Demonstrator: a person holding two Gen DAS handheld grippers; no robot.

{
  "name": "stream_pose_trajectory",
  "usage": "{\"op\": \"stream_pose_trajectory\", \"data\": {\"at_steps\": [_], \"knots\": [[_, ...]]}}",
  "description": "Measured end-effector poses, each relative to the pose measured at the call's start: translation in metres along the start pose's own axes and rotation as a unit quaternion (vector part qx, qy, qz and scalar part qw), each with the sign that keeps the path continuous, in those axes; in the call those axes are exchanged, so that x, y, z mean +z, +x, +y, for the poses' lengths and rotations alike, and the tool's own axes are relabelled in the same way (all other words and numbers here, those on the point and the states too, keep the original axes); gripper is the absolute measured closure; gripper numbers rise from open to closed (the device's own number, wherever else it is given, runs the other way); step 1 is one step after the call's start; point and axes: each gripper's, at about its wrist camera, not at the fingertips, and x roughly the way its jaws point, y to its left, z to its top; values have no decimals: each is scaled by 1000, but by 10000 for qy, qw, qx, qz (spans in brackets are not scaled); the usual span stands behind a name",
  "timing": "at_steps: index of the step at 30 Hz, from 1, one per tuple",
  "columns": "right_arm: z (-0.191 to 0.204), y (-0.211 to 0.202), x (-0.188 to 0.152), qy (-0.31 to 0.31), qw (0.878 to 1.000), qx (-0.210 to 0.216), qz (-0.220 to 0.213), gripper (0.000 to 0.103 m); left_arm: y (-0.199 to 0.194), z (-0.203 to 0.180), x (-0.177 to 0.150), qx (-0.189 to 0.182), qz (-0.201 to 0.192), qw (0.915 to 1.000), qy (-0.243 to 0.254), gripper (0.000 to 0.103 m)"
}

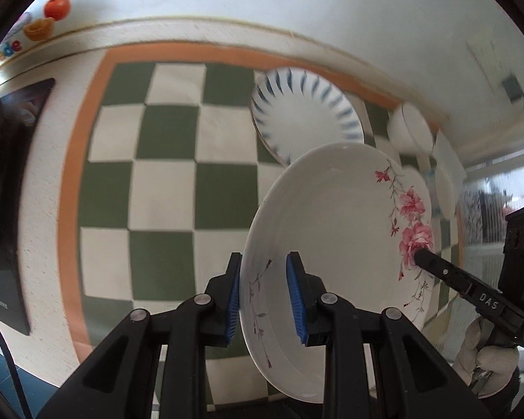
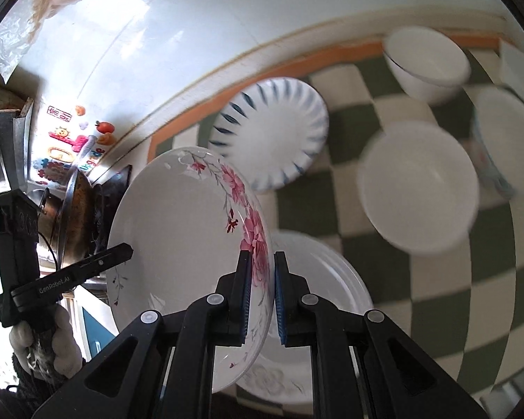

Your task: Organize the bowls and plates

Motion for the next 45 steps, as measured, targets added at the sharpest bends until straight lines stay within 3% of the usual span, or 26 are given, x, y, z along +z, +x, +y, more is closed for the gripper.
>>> {"op": "stream_pose_trajectory", "data": {"at_steps": [6,18,45], "knots": [[-39,-4,-35,249,9996,-111,14,89,32,-19,-20,87,403,9988,264,80],[-75,16,-63,379,9985,-307,260,89,74,-30,-41,524,968,9922,590,80],[-74,39,-59,349,9959,-555,622,89,93,-41,-41,876,1198,9861,741,80]]}}
